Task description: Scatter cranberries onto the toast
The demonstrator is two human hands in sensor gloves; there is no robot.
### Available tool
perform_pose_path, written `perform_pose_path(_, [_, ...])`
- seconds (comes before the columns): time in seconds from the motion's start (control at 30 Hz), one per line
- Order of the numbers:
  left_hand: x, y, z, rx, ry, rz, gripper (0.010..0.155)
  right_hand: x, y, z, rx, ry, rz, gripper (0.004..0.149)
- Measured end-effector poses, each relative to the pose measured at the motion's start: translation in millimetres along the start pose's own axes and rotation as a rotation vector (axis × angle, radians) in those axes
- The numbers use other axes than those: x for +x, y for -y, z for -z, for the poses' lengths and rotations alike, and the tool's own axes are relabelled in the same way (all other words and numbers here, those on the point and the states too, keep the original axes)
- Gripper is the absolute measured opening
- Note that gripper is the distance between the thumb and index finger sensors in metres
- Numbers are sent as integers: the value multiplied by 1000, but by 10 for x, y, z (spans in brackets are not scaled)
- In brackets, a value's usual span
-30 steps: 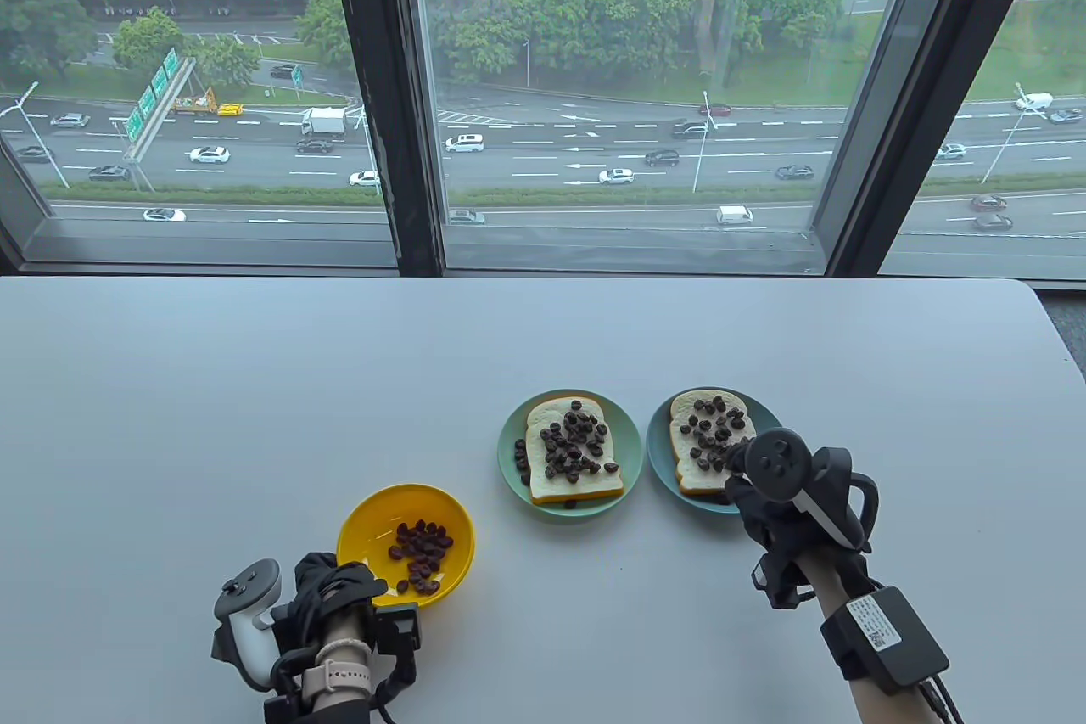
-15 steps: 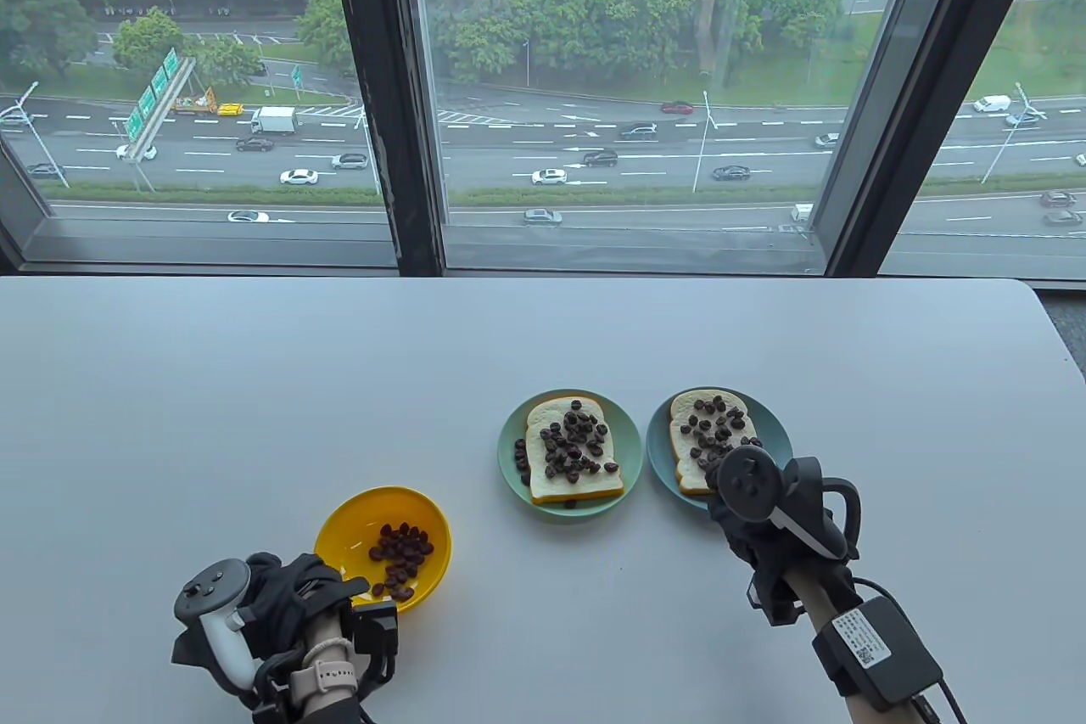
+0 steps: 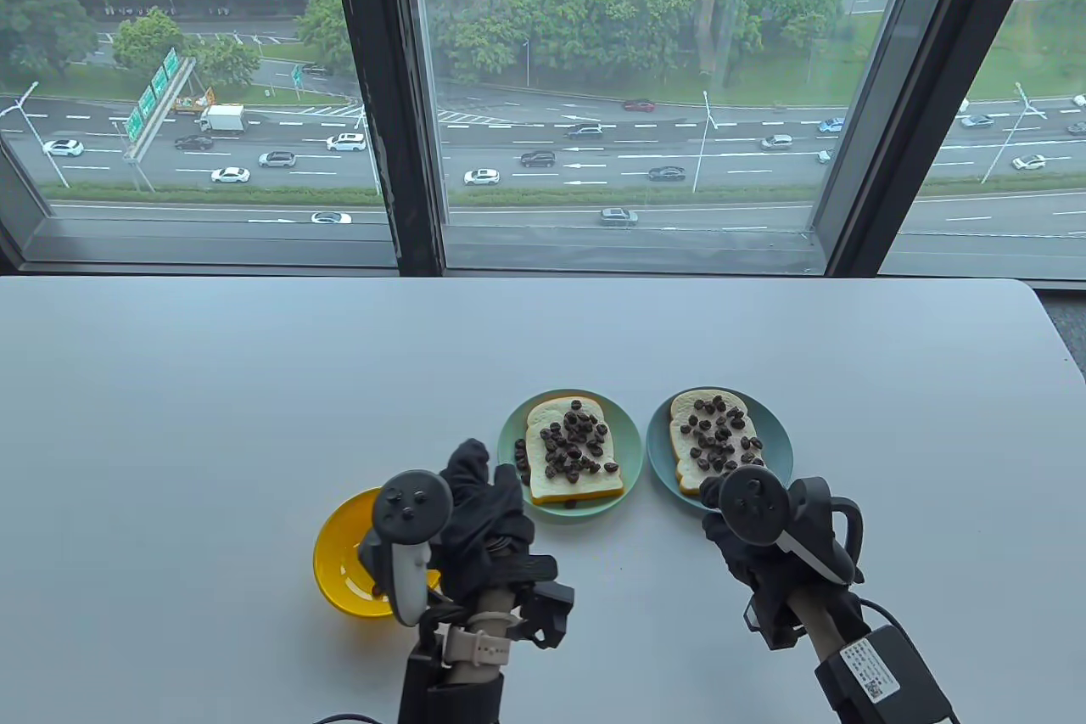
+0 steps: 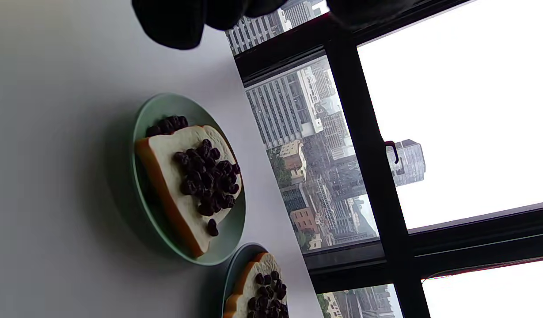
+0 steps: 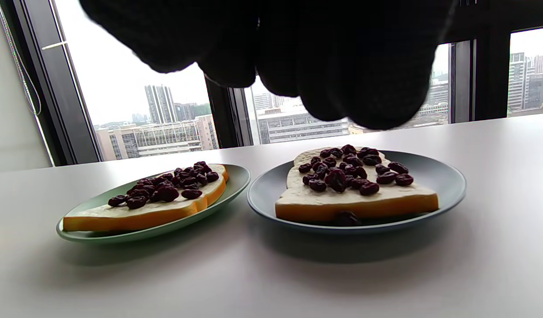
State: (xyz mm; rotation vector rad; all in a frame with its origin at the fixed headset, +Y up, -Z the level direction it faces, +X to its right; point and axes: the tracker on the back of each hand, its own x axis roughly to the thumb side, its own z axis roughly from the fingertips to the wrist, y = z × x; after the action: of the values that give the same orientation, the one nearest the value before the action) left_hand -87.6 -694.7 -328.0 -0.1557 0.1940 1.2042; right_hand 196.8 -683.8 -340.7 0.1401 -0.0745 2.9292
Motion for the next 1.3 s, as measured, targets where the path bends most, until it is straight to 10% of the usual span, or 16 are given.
perform_pose_path(0.3, [-62,1042,93,-187,-53,141,53,-155,-99,-39,34,-41,53,44])
perform_pose_path(1.0, [-171,621,144,-5,17,417,53,-91,-337,-6,-23,-46,-171,45])
perform_pose_path(1.3, [-32,835,86,-16,145,820,74,-123,-272,26,-103,-66,-386,84])
